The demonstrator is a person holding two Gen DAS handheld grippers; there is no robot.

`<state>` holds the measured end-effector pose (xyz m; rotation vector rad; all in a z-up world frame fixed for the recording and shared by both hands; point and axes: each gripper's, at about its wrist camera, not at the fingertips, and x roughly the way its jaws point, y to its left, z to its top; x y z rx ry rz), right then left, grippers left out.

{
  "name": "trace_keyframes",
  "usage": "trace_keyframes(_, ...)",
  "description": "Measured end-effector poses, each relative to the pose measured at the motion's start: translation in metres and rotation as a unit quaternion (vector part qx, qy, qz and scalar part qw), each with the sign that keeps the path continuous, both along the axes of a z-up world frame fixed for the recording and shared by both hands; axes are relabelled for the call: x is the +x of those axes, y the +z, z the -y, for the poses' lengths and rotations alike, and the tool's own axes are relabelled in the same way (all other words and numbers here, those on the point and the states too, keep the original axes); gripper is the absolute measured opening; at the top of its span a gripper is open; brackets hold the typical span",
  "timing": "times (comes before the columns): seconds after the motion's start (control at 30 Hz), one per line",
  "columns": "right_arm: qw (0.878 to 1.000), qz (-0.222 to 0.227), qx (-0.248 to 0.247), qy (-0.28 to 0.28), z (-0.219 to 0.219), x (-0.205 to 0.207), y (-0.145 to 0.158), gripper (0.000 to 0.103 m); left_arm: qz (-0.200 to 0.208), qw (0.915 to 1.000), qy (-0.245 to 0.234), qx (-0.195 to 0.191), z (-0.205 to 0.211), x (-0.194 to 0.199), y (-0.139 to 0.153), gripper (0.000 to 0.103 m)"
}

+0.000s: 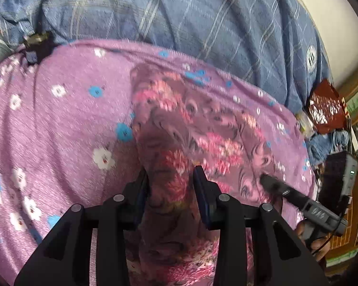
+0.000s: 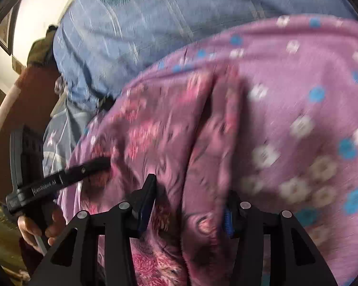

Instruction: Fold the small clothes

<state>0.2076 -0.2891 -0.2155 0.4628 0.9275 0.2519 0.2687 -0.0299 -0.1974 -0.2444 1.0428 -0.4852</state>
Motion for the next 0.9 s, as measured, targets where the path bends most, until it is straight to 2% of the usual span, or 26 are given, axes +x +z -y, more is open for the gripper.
trace_keyframes(0.1,0.996,0.072,-0.025,-0.045,0.014,-0.014,0.027,0.053,0.058,0.998,0.025,-0.004,-0.005,-0.007,0.018,0.039)
trace_keyframes(0.17,0.991,0.116,-0.025,-0.053,0.015,-0.023,0.04,0.052,0.097,0.9949,0.028,-0.004,0.0,-0.011,0.03,0.043)
trace_keyframes(0.2,0.99,0.131,-0.026,-0.048,0.012,-0.025,0.044,0.05,0.112,0.9933,0.025,-0.002,0.004,-0.01,0.035,0.049)
trace_keyframes(0.27,0.988,0.148,-0.039,-0.023,-0.001,-0.025,0.047,0.034,0.127,0.9918,0.006,0.016,0.016,-0.011,0.035,0.055)
trace_keyframes(0.33,0.988,0.14,-0.059,0.003,-0.019,-0.018,0.042,0.023,0.111,0.9922,-0.005,0.056,0.032,-0.004,0.022,0.055)
trace_keyframes(0.37,0.989,0.13,-0.067,0.006,-0.024,-0.013,0.037,0.022,0.095,0.9928,-0.009,0.073,0.038,0.0,0.012,0.055)
trace_keyframes(0.43,0.994,0.074,-0.081,-0.005,-0.022,0.004,0.014,0.02,0.057,0.9911,-0.011,0.12,0.05,0.01,-0.012,0.055)
trace_keyframes(0.5,0.997,0.024,-0.074,-0.016,-0.013,0.018,-0.009,0.012,0.057,0.9908,-0.011,0.122,0.052,0.012,-0.016,0.056)
trace_keyframes(0.53,0.997,0.031,-0.061,-0.021,-0.008,0.016,-0.01,0.01,0.059,0.991,-0.01,0.119,0.051,0.012,-0.013,0.056)
trace_keyframes(0.63,0.997,0.049,-0.052,-0.02,-0.003,0.01,0.0,0.018,0.073,0.9941,-0.004,0.08,0.045,0.01,-0.002,0.056)
trace_keyframes(0.73,0.994,0.086,-0.064,-0.015,-0.009,0.005,0.015,0.018,0.079,0.9959,0.005,0.044,0.038,0.013,0.005,0.056)
trace_keyframes(0.8,0.993,0.099,-0.065,-0.018,-0.012,0.013,0.025,0.018,0.073,0.9959,0.022,0.049,0.037,0.021,0.002,0.06)
trace_keyframes(0.83,0.992,0.101,-0.066,-0.027,-0.012,0.018,0.027,0.021,0.062,0.9962,0.032,0.052,0.034,0.028,-0.003,0.061)
trace_keyframes(0.9,0.994,0.081,-0.062,-0.041,-0.01,0.034,0.021,0.04,0.027,0.9972,0.041,0.056,0.032,0.04,-0.02,0.06)
